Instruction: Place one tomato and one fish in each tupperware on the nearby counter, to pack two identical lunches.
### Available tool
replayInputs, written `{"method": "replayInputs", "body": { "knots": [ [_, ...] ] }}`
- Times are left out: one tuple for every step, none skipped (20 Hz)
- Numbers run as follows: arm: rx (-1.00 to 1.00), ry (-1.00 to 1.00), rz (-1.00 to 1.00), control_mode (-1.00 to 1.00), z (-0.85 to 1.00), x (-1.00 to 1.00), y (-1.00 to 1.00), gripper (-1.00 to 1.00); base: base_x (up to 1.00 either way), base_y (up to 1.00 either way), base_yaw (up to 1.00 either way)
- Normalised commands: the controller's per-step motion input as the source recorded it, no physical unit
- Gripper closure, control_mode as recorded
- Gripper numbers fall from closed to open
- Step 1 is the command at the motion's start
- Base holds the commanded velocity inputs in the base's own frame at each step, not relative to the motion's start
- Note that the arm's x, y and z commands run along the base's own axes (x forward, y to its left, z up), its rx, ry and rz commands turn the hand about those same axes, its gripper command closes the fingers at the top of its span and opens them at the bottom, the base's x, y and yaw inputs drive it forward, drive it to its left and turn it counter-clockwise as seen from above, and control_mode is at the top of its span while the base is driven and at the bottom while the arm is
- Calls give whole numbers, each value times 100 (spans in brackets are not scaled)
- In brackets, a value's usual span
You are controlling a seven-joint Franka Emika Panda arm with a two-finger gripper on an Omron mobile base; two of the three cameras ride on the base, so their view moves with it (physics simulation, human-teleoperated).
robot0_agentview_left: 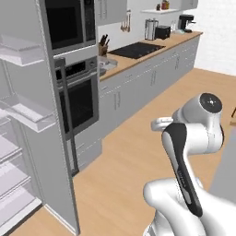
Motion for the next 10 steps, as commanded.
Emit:
{"method": "replayInputs", "body": {
  "knots": [
    [0,0,0,100,0,0,0,100,100,-34,0],
    [0,0,0,100,0,0,0,100,100,-54,-7],
    [0,0,0,100,0,0,0,100,100,-75,-11],
    [0,0,0,100,0,0,0,100,100,-100,-10],
    [0,0,0,100,0,0,0,100,100,-100,-8],
    [0,0,0,100,0,0,0,100,100,-100,-5],
    [0,0,0,100,0,0,0,100,100,-85,0],
    [0,0,0,100,0,0,0,100,100,-78,0],
    [0,0,0,100,0,0,0,100,100,-49,0],
    [0,0,0,100,0,0,0,100,100,-24,0]
  ]
}}
